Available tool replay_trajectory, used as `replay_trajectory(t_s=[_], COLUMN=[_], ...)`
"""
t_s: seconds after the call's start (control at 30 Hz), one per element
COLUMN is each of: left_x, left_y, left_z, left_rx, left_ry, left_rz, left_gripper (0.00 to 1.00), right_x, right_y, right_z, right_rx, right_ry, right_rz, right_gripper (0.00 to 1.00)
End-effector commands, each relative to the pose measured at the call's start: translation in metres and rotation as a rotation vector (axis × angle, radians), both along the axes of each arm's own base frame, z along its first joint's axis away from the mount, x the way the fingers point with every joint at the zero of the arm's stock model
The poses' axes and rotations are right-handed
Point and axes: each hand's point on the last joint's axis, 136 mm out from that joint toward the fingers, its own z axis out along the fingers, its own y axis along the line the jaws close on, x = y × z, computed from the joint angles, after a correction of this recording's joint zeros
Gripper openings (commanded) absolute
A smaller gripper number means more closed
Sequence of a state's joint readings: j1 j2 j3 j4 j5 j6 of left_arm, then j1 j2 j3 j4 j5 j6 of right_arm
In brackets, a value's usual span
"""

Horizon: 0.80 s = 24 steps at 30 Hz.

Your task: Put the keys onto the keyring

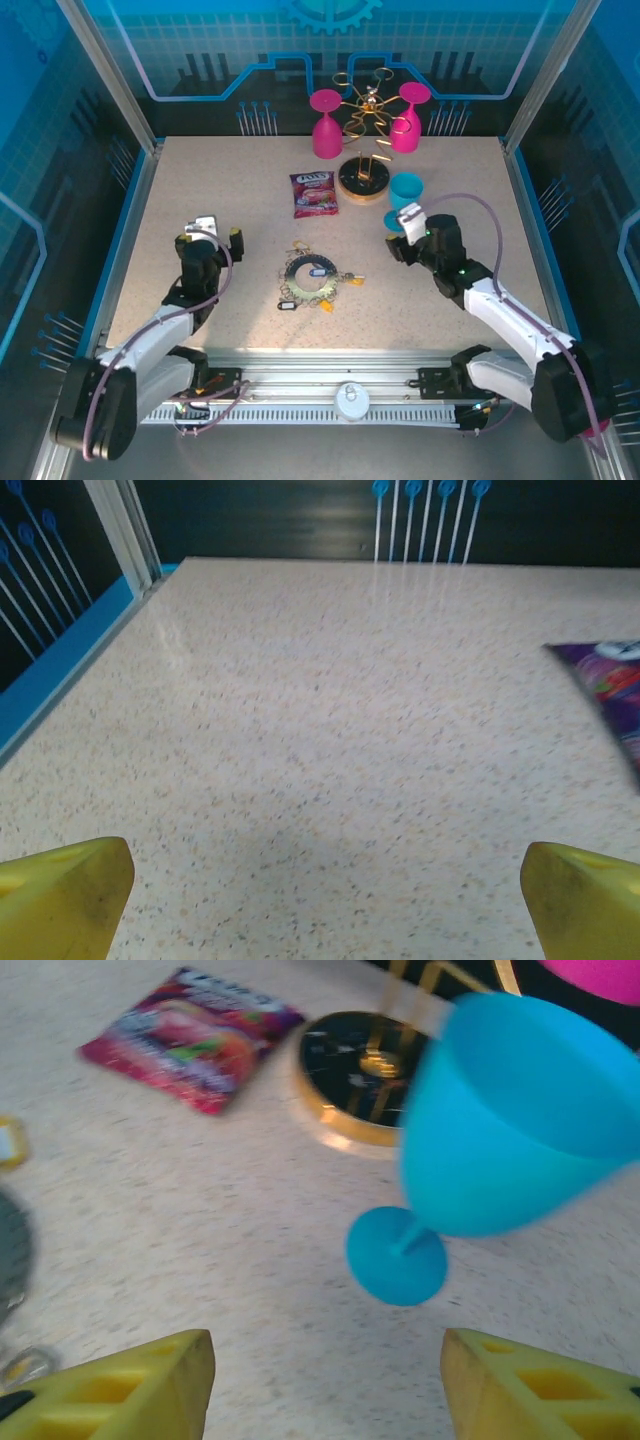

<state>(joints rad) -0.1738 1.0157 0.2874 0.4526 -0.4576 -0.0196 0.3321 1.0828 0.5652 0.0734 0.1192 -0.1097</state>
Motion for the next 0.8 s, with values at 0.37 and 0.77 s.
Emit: replay_trajectory(t_s=[0.37,0.77], left_x=[0.055,0.063], left_y=[-0.013,-0.002], left_z=[-0.029,-0.037], left_rx=[0.002,-0.013], left_ry=[-0.152,-0.064], left_rz=[-0.134,-0.069], left_gripper=[0.99,0.99], right_x=[0.046,0.064], right_y=[-0.072,-0.085], right_z=[-0.04,-0.054], right_rx=[0.101,0.124], right_ry=[-0.283,-0.191], right_rz=[-0.251,-0.312], right_gripper=[0.7,0.8])
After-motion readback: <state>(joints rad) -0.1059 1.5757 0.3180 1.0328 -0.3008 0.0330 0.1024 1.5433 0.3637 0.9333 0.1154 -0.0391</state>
